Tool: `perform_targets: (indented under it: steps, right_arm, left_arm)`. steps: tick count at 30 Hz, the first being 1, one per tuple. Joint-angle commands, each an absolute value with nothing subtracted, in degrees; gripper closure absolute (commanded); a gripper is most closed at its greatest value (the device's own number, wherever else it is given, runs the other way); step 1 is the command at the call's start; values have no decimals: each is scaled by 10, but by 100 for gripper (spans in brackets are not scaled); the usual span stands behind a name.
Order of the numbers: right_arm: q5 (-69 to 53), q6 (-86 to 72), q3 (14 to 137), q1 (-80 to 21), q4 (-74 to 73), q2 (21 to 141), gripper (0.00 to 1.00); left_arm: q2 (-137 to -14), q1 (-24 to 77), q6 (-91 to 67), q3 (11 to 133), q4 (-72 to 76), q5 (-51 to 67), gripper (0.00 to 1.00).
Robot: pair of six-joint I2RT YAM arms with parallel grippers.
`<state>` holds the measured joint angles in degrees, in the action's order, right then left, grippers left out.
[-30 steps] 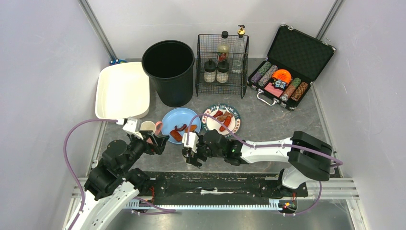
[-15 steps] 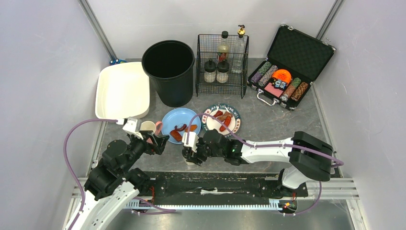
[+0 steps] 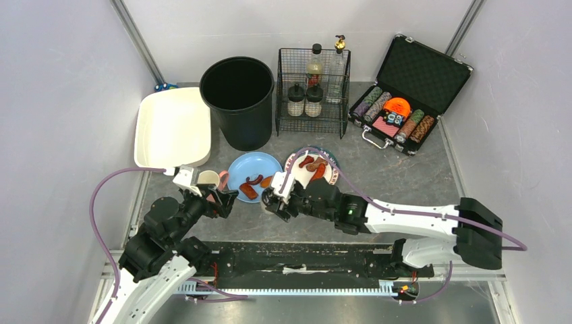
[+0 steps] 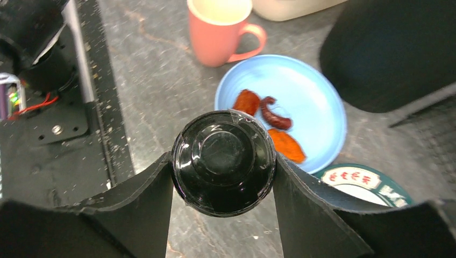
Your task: Clear the kitchen counter
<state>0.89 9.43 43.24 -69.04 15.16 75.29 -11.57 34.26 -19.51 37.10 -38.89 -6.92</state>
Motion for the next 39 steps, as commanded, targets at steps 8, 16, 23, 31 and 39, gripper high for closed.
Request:
perform_targets:
  steps: [8, 16, 23, 31, 39]
  right_arm:
    - [212, 106, 476, -691, 146, 662, 100]
    - [261, 101, 510, -639, 145, 660, 100]
    - [246, 64, 559, -556, 137, 691, 100]
    - [243, 47, 644, -496, 129, 765, 100]
    - [222, 21, 741, -455, 129, 854, 100]
  left_arm:
    - [-118, 346, -175, 367, -372, -60, 13]
    - [-115, 346, -174, 367, -372, -61, 13]
    - [-114, 346, -174, 367, -372, -62, 13]
    - [-114, 345, -174, 367, -372, -64, 13]
    - [-113, 345, -174, 367, -372, -64, 13]
